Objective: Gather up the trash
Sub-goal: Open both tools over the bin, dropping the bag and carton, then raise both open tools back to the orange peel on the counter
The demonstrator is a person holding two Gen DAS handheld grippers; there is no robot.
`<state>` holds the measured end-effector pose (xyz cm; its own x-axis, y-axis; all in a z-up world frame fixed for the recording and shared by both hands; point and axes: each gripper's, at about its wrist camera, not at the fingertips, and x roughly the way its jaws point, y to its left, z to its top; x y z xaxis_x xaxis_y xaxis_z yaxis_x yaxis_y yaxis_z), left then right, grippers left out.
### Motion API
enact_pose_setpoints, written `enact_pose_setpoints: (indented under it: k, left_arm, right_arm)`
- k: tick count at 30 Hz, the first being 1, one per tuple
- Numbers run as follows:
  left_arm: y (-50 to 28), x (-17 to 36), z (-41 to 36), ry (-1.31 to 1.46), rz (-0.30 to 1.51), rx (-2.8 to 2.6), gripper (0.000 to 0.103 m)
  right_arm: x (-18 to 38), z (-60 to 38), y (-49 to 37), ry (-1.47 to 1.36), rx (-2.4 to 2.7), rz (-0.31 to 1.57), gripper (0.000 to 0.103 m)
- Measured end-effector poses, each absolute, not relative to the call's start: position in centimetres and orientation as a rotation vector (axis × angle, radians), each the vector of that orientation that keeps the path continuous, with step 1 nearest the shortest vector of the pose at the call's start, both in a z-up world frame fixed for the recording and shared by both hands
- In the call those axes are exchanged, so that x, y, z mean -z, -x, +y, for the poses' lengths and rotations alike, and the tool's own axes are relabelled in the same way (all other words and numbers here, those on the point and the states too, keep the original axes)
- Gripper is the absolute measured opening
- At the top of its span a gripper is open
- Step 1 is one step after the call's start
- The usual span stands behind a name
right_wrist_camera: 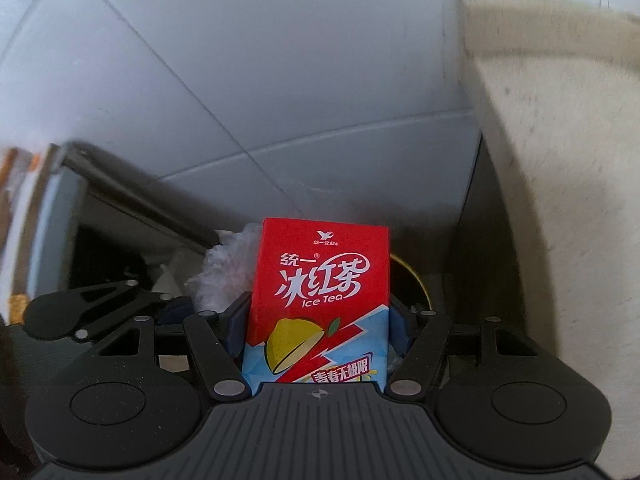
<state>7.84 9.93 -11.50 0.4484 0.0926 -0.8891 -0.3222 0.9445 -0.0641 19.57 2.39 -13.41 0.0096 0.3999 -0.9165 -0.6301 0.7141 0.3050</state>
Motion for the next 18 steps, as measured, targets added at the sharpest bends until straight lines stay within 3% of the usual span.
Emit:
enact_pose_setpoints:
  k: [4,6,11,18]
  left_arm:
    - [-9.1,13.1,10.1,0.219,1.134,-0.267,0.055]
    - [-9.5,13.9,10.0,0.199,1.167,-0.269,0.056]
    - [-10.0,14.4,10.1,0.184,1.187,-0.27,0.056]
    - [-9.1,9.9,10.0,0.174,1.064,-0.288,0.056]
  right_arm:
    - [15.9,2.7,-20.0,0.221,-0.769,1.384,0.076]
    - [17.1,2.9,-20.1,0.227,-0.754,1.398,0.082]
    - [18.9,2.8,-20.4,0.2,-0.727,1.42,0.08]
    - [14.1,1.4,-20.5,0.164,-0.777,1.336,0.08]
